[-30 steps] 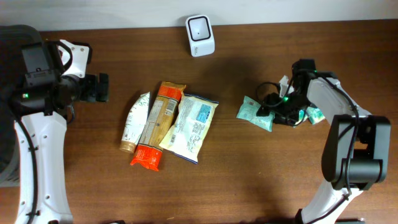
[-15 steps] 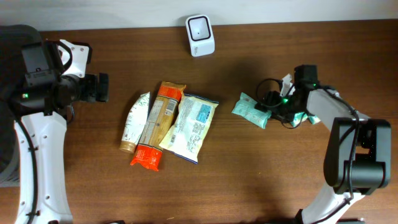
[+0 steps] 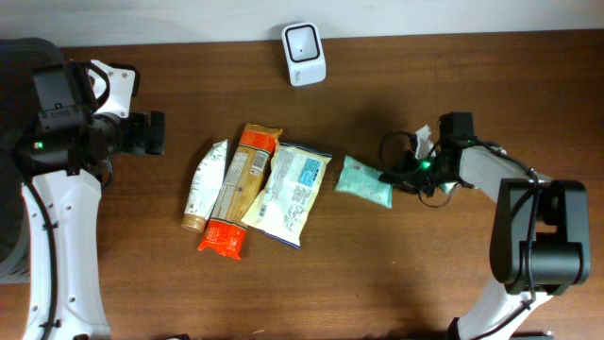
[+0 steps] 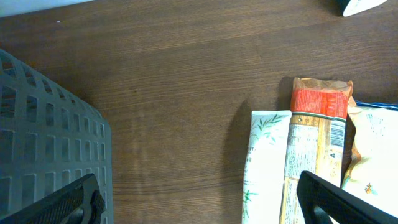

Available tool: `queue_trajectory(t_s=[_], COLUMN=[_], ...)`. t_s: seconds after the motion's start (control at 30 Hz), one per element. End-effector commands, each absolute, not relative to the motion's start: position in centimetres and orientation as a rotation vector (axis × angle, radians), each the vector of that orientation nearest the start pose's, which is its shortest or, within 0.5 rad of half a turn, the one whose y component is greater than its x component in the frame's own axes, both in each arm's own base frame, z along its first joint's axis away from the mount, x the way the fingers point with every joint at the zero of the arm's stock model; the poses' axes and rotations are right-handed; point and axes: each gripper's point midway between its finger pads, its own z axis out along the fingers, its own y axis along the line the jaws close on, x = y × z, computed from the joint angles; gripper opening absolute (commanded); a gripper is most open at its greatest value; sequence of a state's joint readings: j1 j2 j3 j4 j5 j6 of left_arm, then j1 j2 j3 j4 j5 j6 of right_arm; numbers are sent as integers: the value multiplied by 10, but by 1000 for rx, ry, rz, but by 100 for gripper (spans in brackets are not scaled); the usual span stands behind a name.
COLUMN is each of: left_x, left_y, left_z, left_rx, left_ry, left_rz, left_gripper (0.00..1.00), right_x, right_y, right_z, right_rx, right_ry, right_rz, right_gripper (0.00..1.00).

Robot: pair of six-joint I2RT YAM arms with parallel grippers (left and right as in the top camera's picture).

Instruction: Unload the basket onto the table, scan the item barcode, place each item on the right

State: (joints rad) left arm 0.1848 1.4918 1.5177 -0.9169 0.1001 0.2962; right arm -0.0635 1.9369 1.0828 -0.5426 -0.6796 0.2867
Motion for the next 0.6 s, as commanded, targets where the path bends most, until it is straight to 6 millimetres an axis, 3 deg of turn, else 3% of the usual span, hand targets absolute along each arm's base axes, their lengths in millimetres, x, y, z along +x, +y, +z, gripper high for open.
queue_trajectory(t_s=[0.0,0.23,0.37,0.47,0.57], left_x=[392,392,392,392,392], left_y=[56,56,56,56,56], left_z=[261,261,261,261,261], left_rx=[193,193,193,193,193], left_ry=[2426,2426,2426,2426,2426], left_rz=[93,93,93,93,93], left_gripper=[99,99,99,99,99], right_x=[359,356,353,342,329], right_y=[96,97,97,99,101], right_z=[42,174,237,274,291], right_rx=[215,-178,-255,-296,-291], right_ry=[2872,2806,2698,2609,2577], right_rz=[1110,1067,1008,978,975], right_gripper=[4,4,4,4,4])
